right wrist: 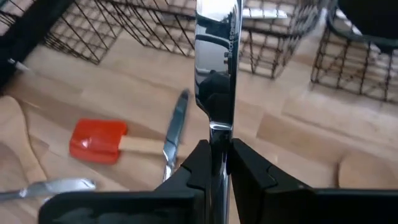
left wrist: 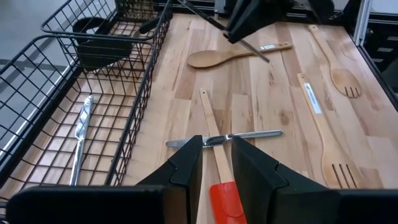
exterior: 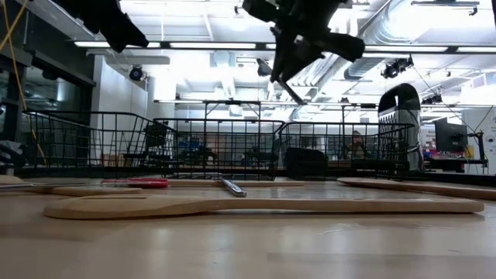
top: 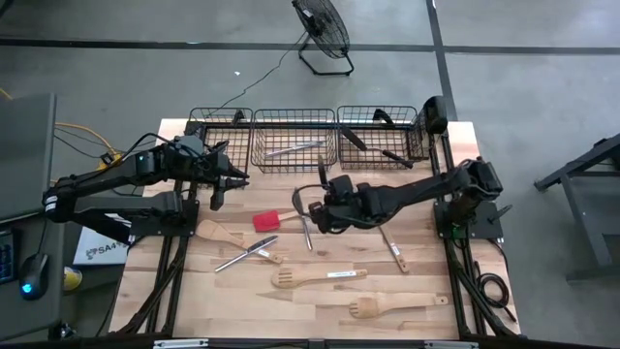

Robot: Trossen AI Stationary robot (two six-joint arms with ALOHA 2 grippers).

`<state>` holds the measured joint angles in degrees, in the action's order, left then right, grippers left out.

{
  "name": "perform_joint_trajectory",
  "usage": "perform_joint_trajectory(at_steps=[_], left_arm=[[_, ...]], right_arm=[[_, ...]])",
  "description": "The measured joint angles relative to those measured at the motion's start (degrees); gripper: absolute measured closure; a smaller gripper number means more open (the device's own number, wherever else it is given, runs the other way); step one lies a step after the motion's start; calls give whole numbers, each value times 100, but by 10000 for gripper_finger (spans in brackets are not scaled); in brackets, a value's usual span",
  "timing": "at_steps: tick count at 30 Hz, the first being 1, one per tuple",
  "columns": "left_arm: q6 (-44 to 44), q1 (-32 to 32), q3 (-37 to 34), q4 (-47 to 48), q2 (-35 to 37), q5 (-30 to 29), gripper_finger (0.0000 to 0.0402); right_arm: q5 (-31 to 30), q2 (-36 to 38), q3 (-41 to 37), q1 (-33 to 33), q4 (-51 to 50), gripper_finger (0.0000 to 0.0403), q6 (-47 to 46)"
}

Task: Pick & Place Kitchen Items
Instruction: Put the table knife into the middle wire basket

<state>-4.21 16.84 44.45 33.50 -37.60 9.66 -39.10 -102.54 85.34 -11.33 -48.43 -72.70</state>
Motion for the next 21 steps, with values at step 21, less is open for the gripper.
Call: perform_joint_trajectory(at_steps=[21], left_arm=[[-71,0,2,-624,-724,-38,316]], right_arm=[[-303,101,0,808,1179,372,2075]])
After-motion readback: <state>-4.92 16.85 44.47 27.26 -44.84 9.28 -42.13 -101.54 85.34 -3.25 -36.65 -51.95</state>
